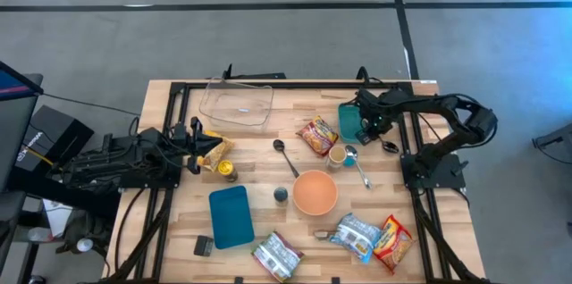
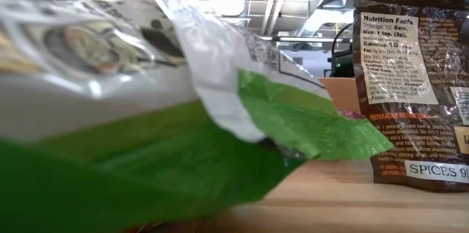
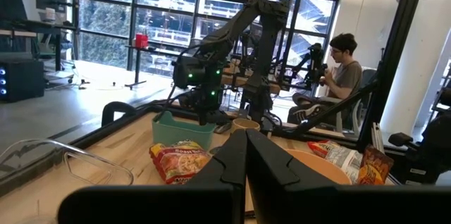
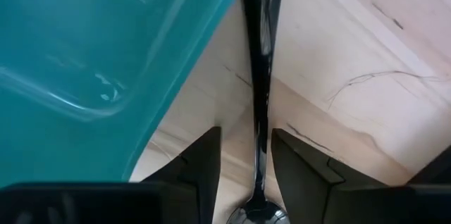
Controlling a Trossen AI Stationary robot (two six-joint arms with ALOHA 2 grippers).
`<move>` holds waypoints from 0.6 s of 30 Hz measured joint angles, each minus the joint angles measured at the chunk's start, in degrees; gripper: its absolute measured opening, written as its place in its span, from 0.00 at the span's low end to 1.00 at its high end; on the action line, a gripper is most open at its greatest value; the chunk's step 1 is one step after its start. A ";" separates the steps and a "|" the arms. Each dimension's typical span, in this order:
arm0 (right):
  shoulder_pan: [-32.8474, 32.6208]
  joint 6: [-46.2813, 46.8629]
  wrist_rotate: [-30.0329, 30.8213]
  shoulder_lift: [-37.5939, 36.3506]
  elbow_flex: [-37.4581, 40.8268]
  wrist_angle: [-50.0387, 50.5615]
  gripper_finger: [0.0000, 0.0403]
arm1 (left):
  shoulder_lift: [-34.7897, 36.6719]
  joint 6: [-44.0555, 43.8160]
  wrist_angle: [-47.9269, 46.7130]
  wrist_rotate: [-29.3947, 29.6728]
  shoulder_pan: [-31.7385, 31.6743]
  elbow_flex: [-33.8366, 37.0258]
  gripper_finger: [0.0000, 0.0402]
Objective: Pick & Place Food Item
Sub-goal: Put the right black spoon into the green bin
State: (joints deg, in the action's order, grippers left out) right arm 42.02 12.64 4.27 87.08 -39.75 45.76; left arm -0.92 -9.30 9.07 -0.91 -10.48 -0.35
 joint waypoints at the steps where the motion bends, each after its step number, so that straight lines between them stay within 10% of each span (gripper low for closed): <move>1: -0.04 -0.02 0.08 0.33 0.00 0.00 0.30 | 0.01 0.00 -0.01 0.00 0.00 0.01 0.00; 18: 0.85 -0.44 -1.43 -3.23 0.42 -0.28 0.23 | 0.00 0.00 -0.01 0.00 0.01 0.00 0.00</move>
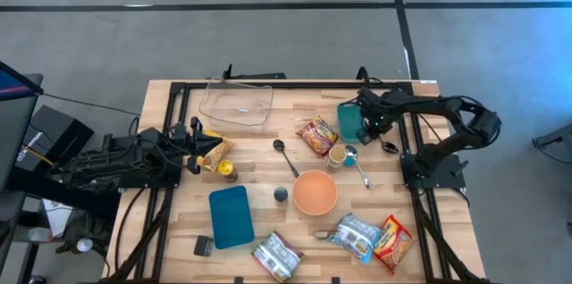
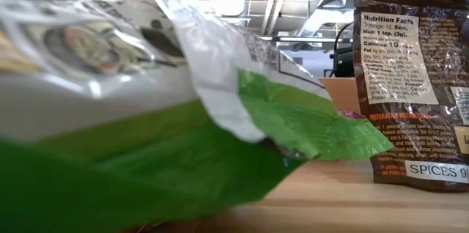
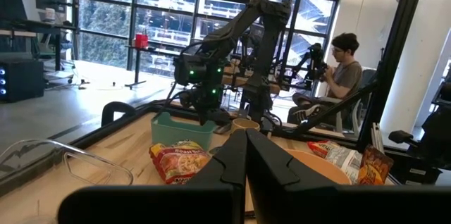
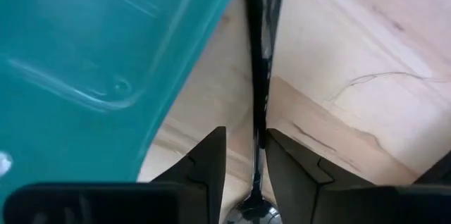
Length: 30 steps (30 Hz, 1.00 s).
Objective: Pick & Place Food Item
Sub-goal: Put the right black spoon into the green bin
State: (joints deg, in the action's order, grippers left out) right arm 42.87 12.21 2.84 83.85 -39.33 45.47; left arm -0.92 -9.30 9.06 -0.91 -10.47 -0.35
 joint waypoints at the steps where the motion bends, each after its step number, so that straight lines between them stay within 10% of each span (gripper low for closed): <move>1: -0.02 -0.02 -0.03 0.00 0.00 0.02 0.23 | -0.01 0.00 0.00 0.00 0.01 -0.01 0.00; 30: 0.00 2.01 1.55 -0.09 -0.09 0.78 0.23 | 0.01 0.01 0.00 0.00 0.00 0.00 0.00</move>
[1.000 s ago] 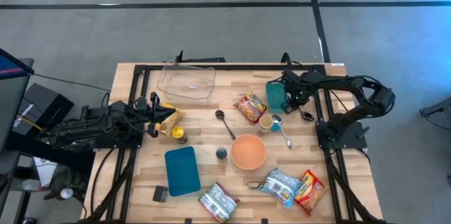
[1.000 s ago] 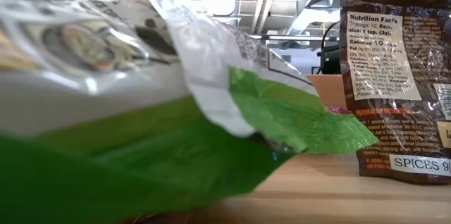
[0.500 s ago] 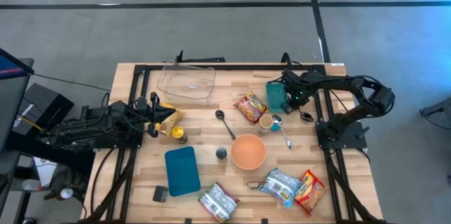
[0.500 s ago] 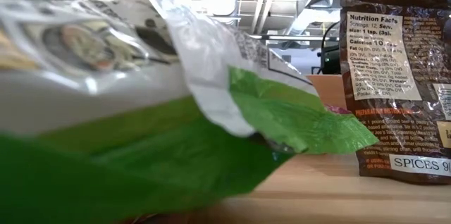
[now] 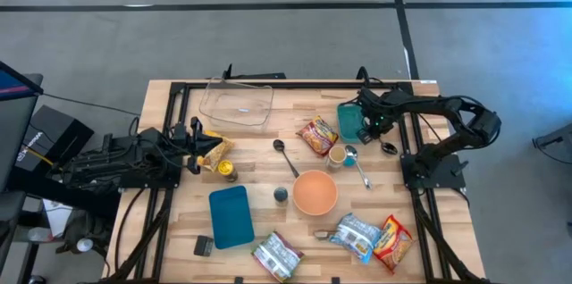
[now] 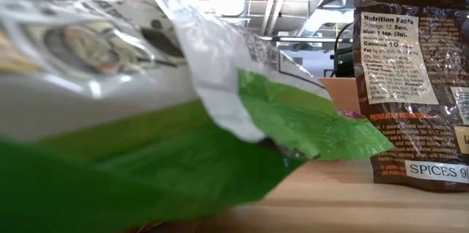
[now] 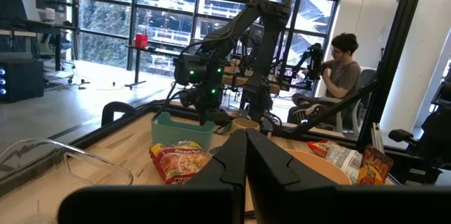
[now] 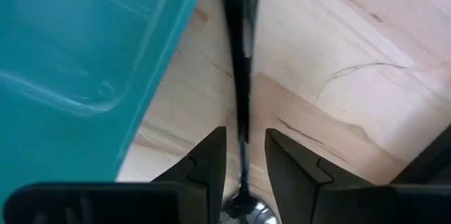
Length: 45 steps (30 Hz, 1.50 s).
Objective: Pick & Place Food Item
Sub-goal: Put the right black spoon into the green bin
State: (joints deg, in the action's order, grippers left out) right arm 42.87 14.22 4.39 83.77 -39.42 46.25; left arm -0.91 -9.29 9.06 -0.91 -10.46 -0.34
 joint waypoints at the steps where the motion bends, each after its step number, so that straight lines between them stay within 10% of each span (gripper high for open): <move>1: 0.00 0.15 -0.04 0.00 0.00 0.01 0.23 | -0.02 -0.01 0.00 0.00 0.00 0.00 0.00; 45: -3.10 4.48 -4.21 -0.02 0.50 0.92 0.20 | -0.02 0.01 0.00 0.00 -0.02 -0.02 0.00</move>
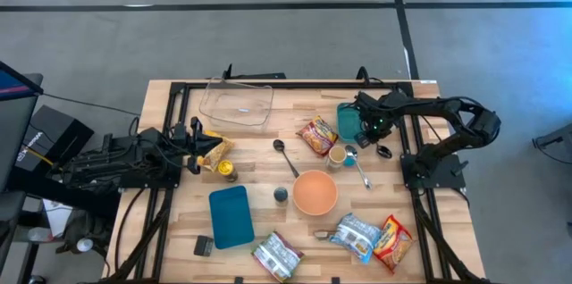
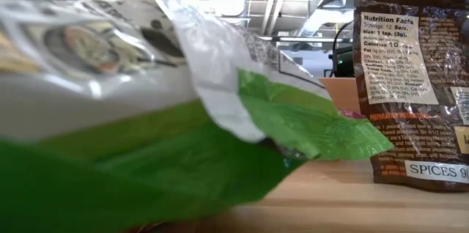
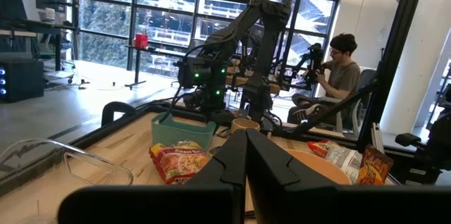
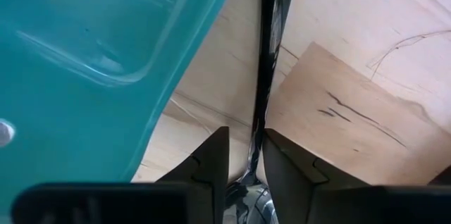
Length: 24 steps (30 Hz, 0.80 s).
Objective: Pick & Place Food Item
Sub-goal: Put the right black spoon into the green bin
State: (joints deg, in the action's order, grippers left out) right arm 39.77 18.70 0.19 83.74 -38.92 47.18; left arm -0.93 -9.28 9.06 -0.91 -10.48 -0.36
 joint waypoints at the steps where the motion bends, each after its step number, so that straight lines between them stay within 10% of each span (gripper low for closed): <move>1: 0.00 0.01 0.00 0.00 0.00 -0.02 0.19 | 0.00 -0.02 0.00 0.00 0.00 0.02 0.00; 24: -1.31 2.19 -0.20 0.03 0.04 -1.43 0.19 | 0.00 -0.02 0.00 0.00 0.00 0.01 0.00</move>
State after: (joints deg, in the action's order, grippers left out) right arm 38.46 20.88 -0.01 83.78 -38.87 45.75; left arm -0.93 -9.30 9.06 -0.91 -10.48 -0.35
